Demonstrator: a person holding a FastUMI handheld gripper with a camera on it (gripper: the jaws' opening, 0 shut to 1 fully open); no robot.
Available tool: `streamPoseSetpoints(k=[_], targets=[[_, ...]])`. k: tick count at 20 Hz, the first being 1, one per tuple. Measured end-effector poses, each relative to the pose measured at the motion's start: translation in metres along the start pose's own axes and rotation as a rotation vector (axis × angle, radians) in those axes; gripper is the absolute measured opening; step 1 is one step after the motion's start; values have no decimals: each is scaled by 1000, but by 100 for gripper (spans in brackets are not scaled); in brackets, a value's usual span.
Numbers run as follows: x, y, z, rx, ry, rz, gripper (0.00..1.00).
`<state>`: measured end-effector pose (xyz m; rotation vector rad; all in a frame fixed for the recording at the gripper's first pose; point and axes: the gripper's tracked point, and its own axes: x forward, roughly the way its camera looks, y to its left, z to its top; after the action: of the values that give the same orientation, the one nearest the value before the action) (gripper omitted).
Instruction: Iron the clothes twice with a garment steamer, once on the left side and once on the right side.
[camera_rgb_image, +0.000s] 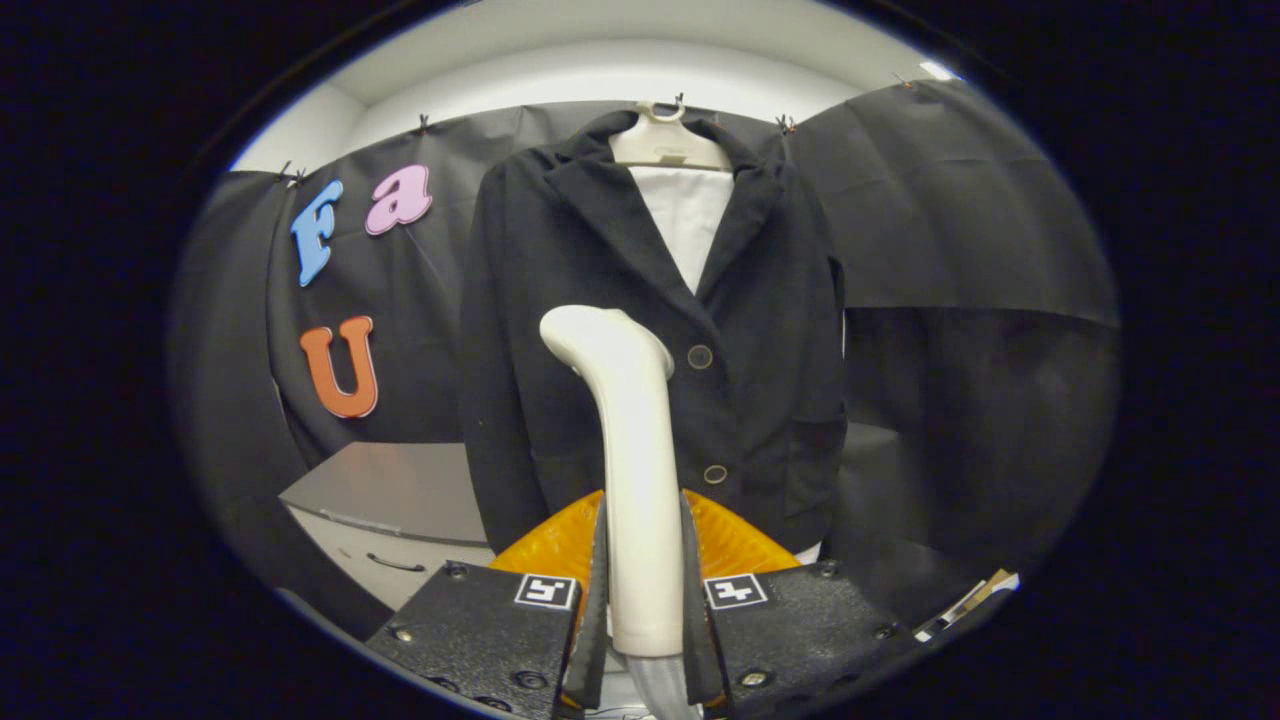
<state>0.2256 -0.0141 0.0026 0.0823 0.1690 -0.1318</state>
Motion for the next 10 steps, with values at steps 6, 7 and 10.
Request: streamPoseSetpoints(k=[6, 7, 10], targets=[[1, -7, -31, -20, 42, -22, 34], [1, -8, -35, -21, 48, -24, 34], [0, -10, -49, -26, 69, -30, 34]])
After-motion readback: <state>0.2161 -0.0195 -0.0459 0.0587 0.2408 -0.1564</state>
